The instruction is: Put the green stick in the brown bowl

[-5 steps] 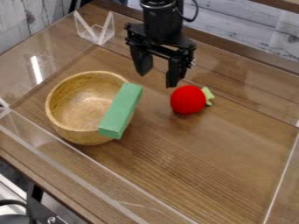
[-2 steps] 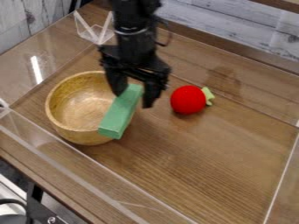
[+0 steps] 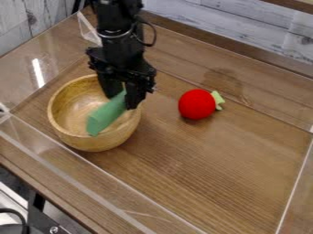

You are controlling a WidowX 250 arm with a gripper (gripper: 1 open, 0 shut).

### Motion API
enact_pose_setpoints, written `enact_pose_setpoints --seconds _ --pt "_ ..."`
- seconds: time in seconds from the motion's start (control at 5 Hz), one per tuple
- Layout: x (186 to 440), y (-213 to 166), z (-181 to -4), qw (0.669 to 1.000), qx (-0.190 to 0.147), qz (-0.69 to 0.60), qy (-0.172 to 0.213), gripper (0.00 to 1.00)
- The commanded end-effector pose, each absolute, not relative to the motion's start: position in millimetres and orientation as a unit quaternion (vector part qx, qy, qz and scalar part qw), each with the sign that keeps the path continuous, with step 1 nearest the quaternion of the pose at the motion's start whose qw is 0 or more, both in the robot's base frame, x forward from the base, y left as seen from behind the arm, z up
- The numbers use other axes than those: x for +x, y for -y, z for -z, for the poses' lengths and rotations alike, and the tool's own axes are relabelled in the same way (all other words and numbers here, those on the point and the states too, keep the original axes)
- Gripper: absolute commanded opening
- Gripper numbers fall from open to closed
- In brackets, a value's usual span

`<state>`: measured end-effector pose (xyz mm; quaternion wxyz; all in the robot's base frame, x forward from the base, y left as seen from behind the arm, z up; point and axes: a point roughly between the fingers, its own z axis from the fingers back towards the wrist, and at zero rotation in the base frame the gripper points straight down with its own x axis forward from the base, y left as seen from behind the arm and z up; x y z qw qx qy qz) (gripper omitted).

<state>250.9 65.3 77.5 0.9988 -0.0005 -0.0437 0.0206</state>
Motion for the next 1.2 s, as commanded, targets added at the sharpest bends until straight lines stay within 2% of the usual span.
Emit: enact_pose_setpoints --seconds 0.0,0.8,1.0 --pt "261.4 -74.9 -90.9 0.997 0.004 -0.041 0.060 0.00" --pt "259.3 -59.0 -80.2 0.996 -0.007 -0.080 0.034 0.00" --pt "254.4 -59.0 -64.9 0.995 -0.011 -0.099 0.028 0.00"
